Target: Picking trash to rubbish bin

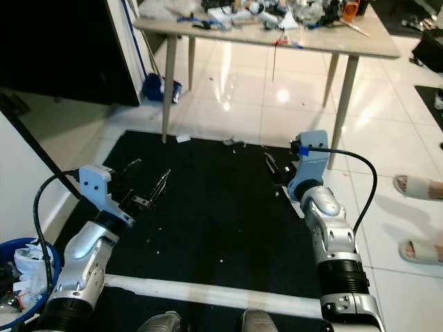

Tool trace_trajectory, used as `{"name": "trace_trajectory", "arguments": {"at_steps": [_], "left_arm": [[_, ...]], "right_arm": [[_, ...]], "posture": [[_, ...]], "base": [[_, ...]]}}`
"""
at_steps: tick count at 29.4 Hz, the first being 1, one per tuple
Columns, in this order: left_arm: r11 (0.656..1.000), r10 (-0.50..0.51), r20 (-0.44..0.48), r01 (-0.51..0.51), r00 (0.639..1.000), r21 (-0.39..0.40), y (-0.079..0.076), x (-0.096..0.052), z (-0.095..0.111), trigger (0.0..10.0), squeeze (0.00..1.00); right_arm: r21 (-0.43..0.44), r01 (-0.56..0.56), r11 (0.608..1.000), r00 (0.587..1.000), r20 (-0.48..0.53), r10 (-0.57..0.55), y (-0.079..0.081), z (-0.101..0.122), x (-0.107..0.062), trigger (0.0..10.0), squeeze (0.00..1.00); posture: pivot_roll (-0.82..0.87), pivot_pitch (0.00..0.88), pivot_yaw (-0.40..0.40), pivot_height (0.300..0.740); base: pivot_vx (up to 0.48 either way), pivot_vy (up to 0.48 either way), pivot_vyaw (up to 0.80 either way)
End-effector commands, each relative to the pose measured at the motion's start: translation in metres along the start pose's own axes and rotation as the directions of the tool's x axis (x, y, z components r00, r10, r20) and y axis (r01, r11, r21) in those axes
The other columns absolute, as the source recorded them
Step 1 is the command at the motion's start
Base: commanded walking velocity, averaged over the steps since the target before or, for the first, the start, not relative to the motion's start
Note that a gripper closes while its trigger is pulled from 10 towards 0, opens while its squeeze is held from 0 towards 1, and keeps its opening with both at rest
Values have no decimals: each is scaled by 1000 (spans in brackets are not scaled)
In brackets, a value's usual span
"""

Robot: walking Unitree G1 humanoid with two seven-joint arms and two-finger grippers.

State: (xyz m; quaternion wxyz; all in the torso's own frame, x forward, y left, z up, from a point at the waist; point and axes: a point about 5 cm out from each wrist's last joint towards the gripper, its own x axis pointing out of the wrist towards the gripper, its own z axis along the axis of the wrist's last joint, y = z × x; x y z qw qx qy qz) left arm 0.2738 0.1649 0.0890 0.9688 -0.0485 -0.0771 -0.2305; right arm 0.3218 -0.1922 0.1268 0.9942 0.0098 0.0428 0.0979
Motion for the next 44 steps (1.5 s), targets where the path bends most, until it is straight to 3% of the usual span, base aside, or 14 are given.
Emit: {"name": "trace_trajectory", "arguments": {"at_steps": [1,8,17,44], "left_arm": [[1000,-6,-10,7,1000,11,1,-2,-1,10000,0],[1000,-15,-2,15,1000,13,-1,-1,1,10000,0],[1000,-21,8,21,1000,15,-3,-1,3,10000,0],[999,-40,25,39,999,18,-6,2,10,10000,0]], "right_arm": [[5,1,1000,1000,8,-1,0,1,0,10000,0],[13,0,1000,1000,0,0,0,0,0,10000,0],[18,1,1000,1000,-7,-1,-1,-1,0,10000,0],[-5,-7,1000,1000,9,8,0,-1,0,10000,0]], "posture": [[9,0,-11,740],[9,0,-11,740],[9,0,-11,740],[7,0,-14,740]], "base": [[341,0,0],[353,0,0],[369,0,-667],[380,0,0]]}}
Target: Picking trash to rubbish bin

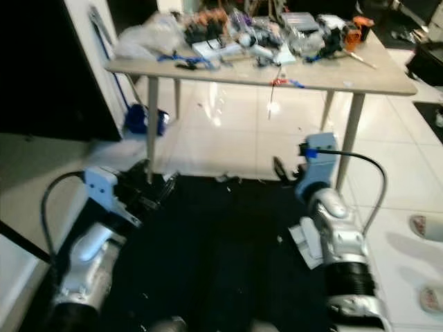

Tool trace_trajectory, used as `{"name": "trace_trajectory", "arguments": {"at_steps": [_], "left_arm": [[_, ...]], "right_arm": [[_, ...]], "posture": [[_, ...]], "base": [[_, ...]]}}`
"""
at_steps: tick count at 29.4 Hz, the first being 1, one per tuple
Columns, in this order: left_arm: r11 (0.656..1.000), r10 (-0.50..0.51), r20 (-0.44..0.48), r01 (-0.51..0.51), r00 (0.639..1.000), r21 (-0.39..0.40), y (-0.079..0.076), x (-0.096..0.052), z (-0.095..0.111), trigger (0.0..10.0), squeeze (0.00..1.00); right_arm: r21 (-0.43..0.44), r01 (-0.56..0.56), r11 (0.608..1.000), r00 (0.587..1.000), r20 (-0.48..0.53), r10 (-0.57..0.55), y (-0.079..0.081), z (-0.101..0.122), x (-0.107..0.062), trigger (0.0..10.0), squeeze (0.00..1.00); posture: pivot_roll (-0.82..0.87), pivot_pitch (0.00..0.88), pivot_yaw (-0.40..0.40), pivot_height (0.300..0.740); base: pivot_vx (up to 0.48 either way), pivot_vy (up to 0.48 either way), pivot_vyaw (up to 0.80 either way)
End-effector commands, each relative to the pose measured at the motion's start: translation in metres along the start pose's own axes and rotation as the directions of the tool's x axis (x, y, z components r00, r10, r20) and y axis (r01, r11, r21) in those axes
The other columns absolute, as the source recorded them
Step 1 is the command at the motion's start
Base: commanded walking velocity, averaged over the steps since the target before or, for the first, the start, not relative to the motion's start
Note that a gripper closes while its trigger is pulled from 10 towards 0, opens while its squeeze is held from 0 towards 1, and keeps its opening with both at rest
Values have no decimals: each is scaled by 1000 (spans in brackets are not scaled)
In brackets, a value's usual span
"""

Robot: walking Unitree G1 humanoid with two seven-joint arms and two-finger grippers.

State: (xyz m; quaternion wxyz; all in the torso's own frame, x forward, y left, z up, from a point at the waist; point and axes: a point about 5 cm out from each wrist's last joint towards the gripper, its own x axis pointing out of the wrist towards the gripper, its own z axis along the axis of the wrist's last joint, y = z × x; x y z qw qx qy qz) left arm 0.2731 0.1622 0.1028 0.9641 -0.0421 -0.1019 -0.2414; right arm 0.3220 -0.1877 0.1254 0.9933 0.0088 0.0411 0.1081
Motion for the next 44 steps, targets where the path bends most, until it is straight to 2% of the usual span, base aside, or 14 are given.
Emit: {"name": "trace_trajectory", "arguments": {"at_steps": [1,31,37,44], "left_arm": [[1000,-13,-19,13,1000,-4,-3,-2,-3,10000,0],[1000,-9,-19,9,1000,11,2,-3,-5,10000,0],[1000,-3,-20,4,1000,30,4,-2,-4,10000,0],[999,-1,-16,2,1000,37,7,-1,-4,10000,0]], "right_arm": [[-3,12,1000,1000,7,-12,-4,1,-1,10000,0],[3,2,1000,1000,16,-2,-5,0,-2,10000,0],[0,-1,1000,1000,14,1,-5,0,-2,10000,0],[-23,-6,1000,1000,24,7,-4,1,-2,10000,0]], "posture": [[7,0,-14,740],[8,0,-15,740],[8,0,-15,740],[6,0,-15,740]], "base": [[390,0,0],[429,0,0],[480,0,-667],[480,0,0]]}}
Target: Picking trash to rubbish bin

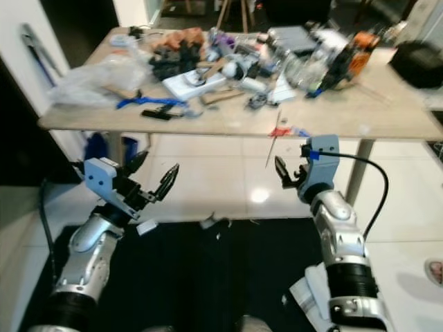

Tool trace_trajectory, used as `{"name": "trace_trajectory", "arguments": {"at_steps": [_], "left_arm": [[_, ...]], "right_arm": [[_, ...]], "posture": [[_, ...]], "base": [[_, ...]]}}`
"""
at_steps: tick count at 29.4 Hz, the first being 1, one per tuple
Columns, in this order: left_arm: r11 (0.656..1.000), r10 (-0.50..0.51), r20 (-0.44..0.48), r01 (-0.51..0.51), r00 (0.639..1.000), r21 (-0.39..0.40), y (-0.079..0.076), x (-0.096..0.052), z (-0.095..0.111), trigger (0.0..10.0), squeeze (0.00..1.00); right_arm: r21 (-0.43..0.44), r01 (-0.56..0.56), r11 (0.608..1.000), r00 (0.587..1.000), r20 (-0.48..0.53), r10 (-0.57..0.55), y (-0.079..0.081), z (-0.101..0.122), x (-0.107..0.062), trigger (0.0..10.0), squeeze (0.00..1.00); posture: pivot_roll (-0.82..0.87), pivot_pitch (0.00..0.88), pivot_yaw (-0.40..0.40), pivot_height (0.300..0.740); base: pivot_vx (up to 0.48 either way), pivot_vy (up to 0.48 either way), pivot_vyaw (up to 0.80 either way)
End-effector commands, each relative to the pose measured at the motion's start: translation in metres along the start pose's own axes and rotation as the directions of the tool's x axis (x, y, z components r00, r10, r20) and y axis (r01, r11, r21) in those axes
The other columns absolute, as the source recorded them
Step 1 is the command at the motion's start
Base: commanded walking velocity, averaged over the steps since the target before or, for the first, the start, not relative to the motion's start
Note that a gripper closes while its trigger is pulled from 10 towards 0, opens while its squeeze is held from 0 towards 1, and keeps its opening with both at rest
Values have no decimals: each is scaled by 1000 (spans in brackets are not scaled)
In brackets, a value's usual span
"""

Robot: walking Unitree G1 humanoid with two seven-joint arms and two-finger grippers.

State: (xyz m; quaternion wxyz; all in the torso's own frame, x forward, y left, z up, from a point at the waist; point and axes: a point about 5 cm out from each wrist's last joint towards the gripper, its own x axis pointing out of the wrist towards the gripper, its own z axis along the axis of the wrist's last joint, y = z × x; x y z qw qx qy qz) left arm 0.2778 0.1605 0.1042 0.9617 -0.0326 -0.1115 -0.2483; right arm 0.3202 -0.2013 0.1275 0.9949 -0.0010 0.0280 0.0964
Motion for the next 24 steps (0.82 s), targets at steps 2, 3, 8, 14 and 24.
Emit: {"name": "trace_trajectory", "arguments": {"at_steps": [2,3,8,14,24], "left_arm": [[1000,15,-29,-15,999,17,6,-7,-4,10000,0],[1000,15,-30,-15,999,18,6,-6,-4,10000,0],[1000,13,-30,-13,999,24,6,-6,-3,10000,0],[999,13,-29,-12,999,31,6,-6,-3,10000,0],[999,6,-25,-5,1000,39,9,-4,1,10000,0]], "right_arm": [[-4,-50,999,999,7,50,10,0,2,10000,0],[-10,-68,998,998,9,68,12,0,2,10000,0],[-49,-170,984,985,4,171,19,-2,-3,10000,0],[-48,-239,970,971,-25,238,24,-6,-7,10000,0],[-51,-296,954,955,-48,294,29,-8,-9,10000,0]], "posture": [[6,0,-15,740],[6,0,-15,740],[6,0,-15,740],[6,0,-15,740],[5,0,-16,740]], "base": [[480,0,0],[480,0,0],[480,0,0],[480,0,533],[224,0,123]]}}
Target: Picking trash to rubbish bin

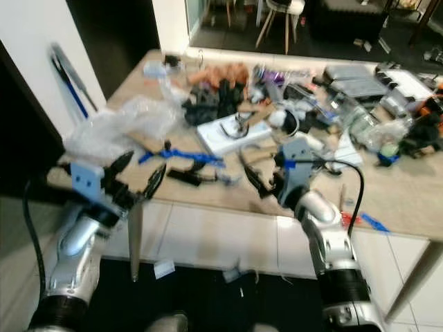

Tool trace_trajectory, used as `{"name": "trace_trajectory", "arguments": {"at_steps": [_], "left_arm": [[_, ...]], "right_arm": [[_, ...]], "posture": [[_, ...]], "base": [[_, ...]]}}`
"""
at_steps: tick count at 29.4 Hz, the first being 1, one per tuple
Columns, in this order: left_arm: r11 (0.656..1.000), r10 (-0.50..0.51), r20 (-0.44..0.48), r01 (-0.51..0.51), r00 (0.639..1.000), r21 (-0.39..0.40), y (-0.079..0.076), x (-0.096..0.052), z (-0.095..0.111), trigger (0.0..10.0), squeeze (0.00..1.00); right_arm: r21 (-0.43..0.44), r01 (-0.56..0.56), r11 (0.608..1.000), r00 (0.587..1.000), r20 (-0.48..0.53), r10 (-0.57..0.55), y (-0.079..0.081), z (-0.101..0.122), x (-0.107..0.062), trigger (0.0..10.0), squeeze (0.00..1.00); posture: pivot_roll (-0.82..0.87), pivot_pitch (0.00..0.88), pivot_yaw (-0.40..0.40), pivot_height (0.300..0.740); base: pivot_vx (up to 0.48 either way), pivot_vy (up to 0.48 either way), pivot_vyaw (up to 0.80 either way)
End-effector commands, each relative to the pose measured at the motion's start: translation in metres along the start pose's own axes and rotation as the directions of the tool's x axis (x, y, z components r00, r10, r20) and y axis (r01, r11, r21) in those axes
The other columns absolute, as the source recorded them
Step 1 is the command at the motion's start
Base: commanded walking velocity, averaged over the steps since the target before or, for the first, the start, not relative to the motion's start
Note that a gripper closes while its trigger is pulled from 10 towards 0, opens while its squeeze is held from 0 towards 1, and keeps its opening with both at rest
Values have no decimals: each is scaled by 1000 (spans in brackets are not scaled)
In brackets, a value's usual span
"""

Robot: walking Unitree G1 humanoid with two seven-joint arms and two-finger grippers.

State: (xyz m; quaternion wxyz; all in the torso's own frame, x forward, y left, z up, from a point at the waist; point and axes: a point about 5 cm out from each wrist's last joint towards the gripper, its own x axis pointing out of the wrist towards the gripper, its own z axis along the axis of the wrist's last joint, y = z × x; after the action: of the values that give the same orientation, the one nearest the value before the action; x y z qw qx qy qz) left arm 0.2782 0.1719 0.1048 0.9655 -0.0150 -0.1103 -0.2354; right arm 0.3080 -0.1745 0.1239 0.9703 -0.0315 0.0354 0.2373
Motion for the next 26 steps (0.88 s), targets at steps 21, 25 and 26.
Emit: {"name": "trace_trajectory", "arguments": {"at_steps": [21,25,26], "left_arm": [[915,-246,-206,297,947,274,6,-4,14,10000,0],[904,-254,-220,312,942,291,11,-1,18,10000,0],[904,-254,-220,312,942,291,11,-1,18,10000,0]], "right_arm": [[-31,-336,941,927,-189,325,-6,3,-25,10000,0],[-32,-406,913,895,-213,391,-5,9,-31,10000,0],[-32,-406,913,895,-213,391,-5,9,-31,10000,0]], "posture": [[-2,0,-18,740],[-6,0,-10,740],[-6,0,-10,740]], "base": [[0,0,0],[0,0,0],[0,0,0]]}}
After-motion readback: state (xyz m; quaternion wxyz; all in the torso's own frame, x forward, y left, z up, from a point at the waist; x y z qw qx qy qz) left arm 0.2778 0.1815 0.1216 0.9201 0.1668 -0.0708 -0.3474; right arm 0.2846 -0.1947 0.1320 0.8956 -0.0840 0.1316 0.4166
